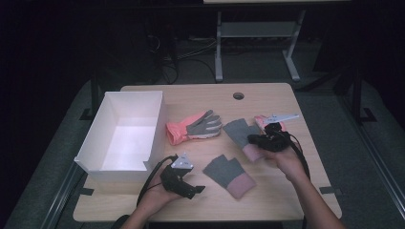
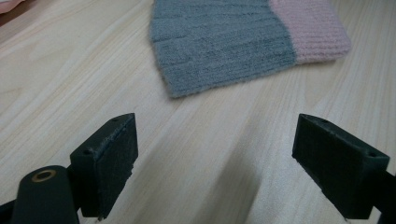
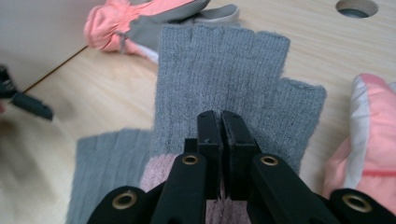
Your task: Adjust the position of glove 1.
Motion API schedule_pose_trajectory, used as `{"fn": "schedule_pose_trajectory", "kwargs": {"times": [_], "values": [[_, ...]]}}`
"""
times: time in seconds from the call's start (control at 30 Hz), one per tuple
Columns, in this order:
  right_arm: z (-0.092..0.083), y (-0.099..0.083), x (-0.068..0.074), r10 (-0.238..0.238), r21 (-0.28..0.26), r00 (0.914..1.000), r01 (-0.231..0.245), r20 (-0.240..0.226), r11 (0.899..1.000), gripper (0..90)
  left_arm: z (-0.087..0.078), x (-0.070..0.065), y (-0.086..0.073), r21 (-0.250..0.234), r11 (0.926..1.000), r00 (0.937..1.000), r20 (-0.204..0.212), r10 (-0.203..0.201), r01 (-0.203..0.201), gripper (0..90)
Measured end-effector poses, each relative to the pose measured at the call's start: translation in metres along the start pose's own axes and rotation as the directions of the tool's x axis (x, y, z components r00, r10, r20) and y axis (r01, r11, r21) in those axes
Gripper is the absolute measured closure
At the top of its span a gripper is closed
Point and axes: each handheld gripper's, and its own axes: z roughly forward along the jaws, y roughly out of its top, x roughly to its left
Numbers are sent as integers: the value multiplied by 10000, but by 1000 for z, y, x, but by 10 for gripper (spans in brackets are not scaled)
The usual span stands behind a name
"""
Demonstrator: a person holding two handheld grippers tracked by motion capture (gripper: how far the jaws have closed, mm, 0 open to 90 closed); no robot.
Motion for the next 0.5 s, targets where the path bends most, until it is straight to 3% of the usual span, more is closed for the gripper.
{"fn": "schedule_pose_trajectory", "kwargs": {"times": [0.5], "values": [[-16,-33,36,-537,332,9953,565,-802,9978,871,0,0,-1,31,10000,10000,-24,1,-1,138]]}}
